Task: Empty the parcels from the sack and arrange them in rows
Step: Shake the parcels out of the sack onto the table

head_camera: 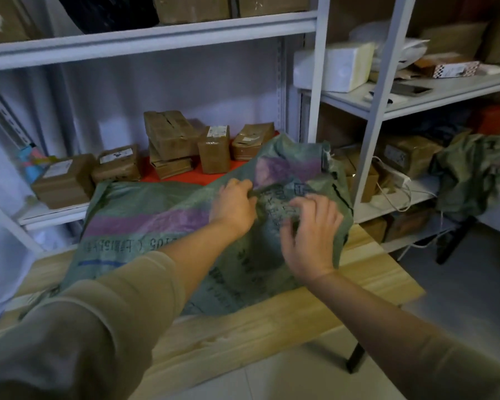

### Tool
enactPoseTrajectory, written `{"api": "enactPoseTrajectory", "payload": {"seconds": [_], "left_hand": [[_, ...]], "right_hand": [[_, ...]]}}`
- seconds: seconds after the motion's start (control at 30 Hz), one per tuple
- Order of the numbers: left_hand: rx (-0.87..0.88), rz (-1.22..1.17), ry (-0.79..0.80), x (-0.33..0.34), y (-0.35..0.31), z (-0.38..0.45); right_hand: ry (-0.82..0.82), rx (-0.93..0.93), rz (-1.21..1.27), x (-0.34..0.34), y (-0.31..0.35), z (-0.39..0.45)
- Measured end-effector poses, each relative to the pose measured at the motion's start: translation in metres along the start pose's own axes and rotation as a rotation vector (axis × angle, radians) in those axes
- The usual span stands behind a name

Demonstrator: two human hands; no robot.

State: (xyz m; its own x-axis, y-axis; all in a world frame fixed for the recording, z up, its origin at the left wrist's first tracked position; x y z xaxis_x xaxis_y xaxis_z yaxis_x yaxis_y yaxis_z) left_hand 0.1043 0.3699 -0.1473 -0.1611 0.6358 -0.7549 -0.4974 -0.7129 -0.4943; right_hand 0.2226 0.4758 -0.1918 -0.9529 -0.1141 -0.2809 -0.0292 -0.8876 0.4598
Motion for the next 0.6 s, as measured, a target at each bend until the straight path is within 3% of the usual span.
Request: {"api": "enactPoseTrajectory", "payload": {"seconds": [0.1,0.23,0.3,0.4,0.6], "left_hand": [[-0.274,-0.231,-0.085,0.002,0.006,-0.004],[-0.431,-0.390,-0.185,-0.004,0.006,-0.007],[-0.457,-0.442,-0.228,-0.010,0.004,-0.007],[-0.518,-0.527,-0.274,-0.016,-0.002,-0.009],[-0.633,-0.689,-0.351,-0.029,-0.016,-0.004]], "right_hand": [[0.132,0.384,0.017,0.004,-0.036,-0.040],[0.313,1.341,0.300,0.010,-0.055,-0.077],[0.451,1.653,0.427,0.014,-0.050,-0.090],[0.541,1.731,0.582,0.024,-0.036,-0.095],[0.539,1.684,0.597,0.048,-0.028,-0.099]]}}
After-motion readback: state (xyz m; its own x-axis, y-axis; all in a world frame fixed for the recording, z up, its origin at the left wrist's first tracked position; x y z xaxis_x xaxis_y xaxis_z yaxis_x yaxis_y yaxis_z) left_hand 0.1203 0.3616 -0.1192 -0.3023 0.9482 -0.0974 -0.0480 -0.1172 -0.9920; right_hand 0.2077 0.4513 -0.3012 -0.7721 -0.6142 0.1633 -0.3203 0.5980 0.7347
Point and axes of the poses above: each hand's wrist, its own z-axis towards the middle knuckle, its own x-axis out of the palm, y = z × x, the point moved 2 cm from there along z, towards the middle knuckle, and after that the axes turned 14 degrees about -y, right-handed, at the moved point
